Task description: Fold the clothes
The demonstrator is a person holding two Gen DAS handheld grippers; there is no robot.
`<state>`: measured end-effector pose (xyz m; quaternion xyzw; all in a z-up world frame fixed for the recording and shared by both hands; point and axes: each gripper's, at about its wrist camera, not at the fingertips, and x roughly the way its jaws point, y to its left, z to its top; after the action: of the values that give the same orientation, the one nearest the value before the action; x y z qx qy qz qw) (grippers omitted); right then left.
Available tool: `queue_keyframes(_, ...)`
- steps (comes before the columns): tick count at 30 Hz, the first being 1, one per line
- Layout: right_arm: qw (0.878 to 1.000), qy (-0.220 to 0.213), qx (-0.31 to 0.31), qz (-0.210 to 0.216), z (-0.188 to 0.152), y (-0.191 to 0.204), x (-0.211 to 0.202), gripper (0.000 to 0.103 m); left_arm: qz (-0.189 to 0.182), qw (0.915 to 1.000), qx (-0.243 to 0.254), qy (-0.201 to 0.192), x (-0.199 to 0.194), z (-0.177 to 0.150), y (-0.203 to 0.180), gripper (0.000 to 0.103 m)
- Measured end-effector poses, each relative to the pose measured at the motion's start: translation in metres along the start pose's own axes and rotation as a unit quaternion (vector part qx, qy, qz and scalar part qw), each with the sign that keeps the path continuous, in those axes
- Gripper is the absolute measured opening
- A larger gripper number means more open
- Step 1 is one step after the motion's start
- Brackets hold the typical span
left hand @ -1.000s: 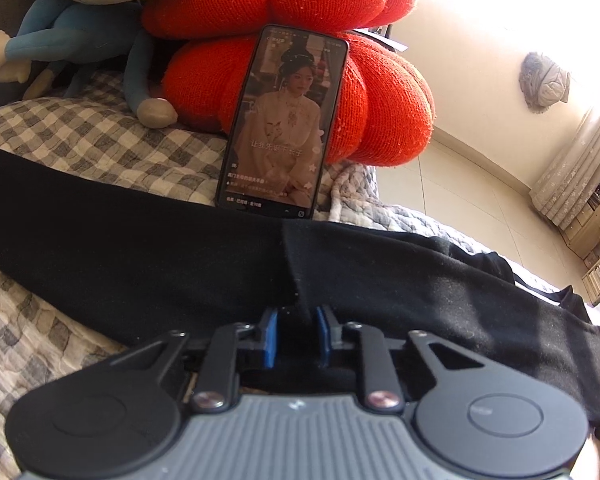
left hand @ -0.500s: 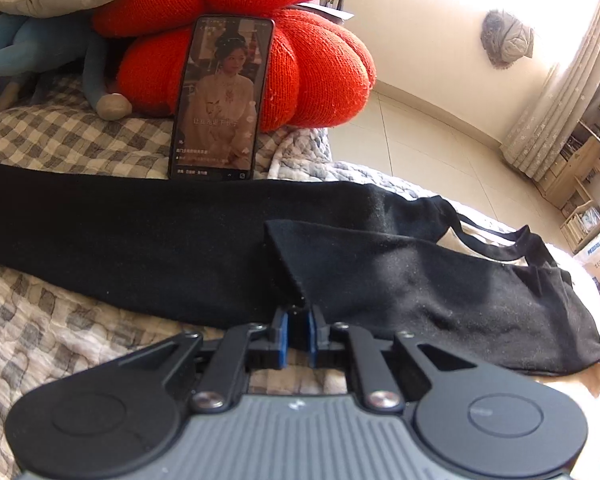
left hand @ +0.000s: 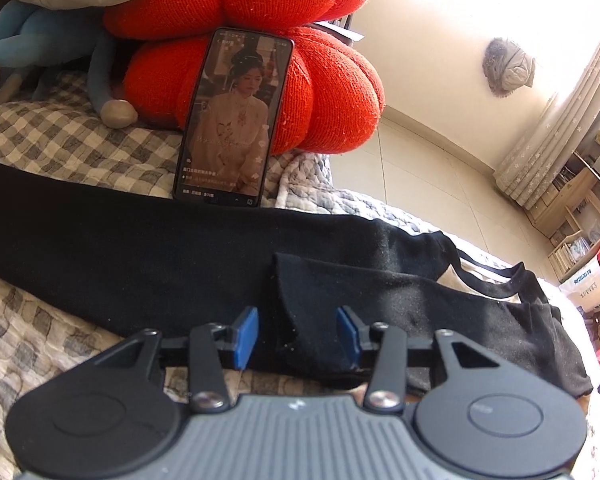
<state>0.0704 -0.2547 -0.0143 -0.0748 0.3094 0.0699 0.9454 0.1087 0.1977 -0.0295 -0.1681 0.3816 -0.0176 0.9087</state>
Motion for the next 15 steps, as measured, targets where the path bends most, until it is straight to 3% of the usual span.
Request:
queue_keyframes(2, 0.999, -0.003, -0.035, -0.005, -0.002, 0.012, -0.001, 0.041, -0.003, 1.0000, 0.000, 0.000, 0.003, -0.001, -0.002, 0.044)
queue_keyframes(4, 0.998, -0.004, -0.069, -0.010, -0.004, 0.024, 0.000, 0.049, -0.003, 1.0000, 0.000, 0.000, 0.005, -0.001, -0.003, 0.044)
queue_keyframes(12, 0.975, -0.021, -0.216, -0.057, -0.014, 0.066, 0.015, 0.049, -0.003, 0.9999, -0.001, -0.016, 0.013, 0.000, 0.001, 0.044)
queue_keyframes(15, 0.967, -0.033, -0.241, -0.071, -0.014, 0.073, 0.019, 0.049, -0.004, 0.9997, -0.004, -0.024, 0.021, 0.002, 0.003, 0.042)
